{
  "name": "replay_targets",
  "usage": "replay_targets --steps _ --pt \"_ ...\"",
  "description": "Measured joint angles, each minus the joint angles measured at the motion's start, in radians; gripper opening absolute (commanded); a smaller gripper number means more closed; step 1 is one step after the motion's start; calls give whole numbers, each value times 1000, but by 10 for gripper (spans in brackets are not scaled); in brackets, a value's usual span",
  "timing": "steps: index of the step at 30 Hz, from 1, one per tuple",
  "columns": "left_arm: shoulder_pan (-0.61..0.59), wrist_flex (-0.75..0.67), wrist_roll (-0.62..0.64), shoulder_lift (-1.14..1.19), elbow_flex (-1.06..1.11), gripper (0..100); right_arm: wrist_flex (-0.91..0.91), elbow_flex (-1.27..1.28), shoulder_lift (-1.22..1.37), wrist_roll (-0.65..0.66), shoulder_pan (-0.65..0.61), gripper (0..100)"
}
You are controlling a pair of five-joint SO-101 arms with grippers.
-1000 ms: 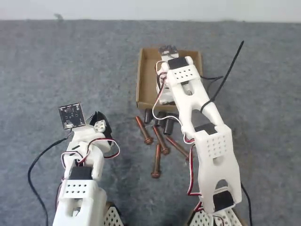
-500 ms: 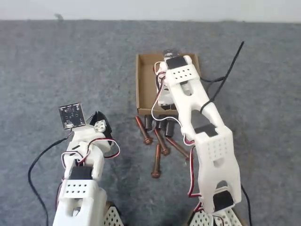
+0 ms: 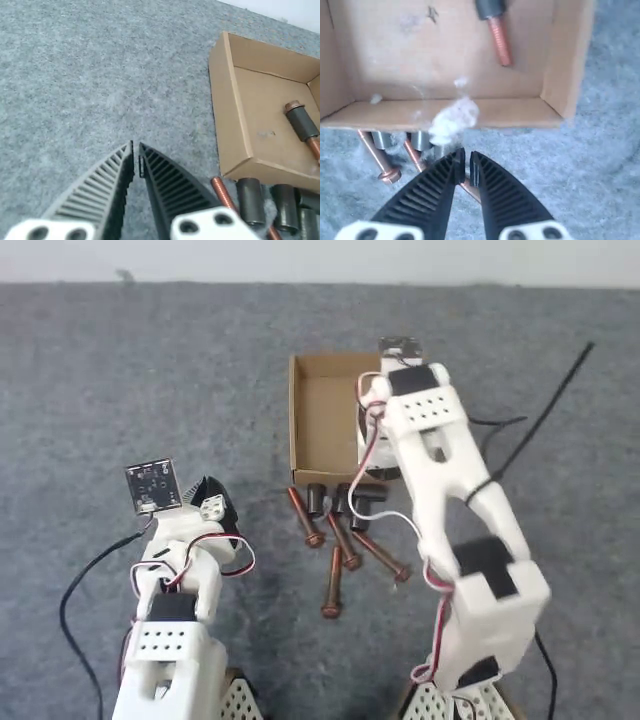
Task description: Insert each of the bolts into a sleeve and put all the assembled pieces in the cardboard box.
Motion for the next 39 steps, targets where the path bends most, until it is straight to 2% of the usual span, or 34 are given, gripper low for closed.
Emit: replay_targets --steps 8,12,15,23,27,31,39 --pt "0 0 0 0 0 9 -282 407 -285 0 -9 6" --pt "0 0 0 0 0 9 -485 621 -391 0 -74 6" --pt "0 0 0 0 0 9 -552 695 -431 0 -123 6" --pt "0 0 0 0 0 9 -563 709 -410 0 -166 20" --pt "0 0 0 0 0 9 -468 638 -308 0 -170 86" --pt "0 0 0 0 0 9 -393 559 -245 0 -170 55" --pt "0 0 0 0 0 9 -411 542 -167 -43 -173 116"
